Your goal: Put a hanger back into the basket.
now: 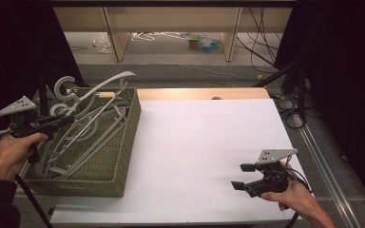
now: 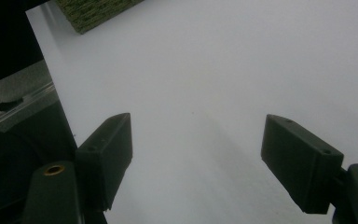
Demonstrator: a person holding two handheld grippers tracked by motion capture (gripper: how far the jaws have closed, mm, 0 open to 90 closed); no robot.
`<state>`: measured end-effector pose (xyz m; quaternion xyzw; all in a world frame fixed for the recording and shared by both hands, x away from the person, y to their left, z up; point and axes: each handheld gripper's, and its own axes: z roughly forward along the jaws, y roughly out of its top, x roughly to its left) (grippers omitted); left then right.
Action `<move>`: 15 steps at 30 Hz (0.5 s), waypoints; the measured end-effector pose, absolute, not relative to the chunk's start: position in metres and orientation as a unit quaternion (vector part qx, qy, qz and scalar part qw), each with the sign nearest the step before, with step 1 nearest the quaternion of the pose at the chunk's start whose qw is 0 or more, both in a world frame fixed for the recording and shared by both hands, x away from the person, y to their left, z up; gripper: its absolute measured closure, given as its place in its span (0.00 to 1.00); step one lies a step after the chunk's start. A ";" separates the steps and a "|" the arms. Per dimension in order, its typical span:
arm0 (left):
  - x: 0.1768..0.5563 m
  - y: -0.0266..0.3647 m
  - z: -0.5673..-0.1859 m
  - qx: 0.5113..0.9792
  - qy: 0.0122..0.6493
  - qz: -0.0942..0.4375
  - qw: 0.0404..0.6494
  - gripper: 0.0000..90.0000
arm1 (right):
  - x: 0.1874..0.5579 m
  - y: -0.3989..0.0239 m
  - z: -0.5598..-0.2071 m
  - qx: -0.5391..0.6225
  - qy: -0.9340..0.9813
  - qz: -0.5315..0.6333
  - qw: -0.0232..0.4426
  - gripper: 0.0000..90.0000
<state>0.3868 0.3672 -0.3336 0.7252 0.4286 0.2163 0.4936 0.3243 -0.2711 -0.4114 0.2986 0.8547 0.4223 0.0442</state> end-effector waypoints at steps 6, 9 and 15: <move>0.385 0.375 -0.345 0.721 0.440 0.204 0.495 0.88 | 0.324 -0.272 -0.412 0.299 0.855 0.421 0.043 0.28; 0.386 0.377 -0.349 0.728 0.437 0.202 0.489 0.88 | 0.324 -0.272 -0.413 0.298 0.855 0.421 0.044 0.29; 0.393 0.376 -0.359 0.740 0.448 0.183 0.467 0.88 | 0.324 -0.272 -0.413 0.299 0.856 0.419 0.043 0.29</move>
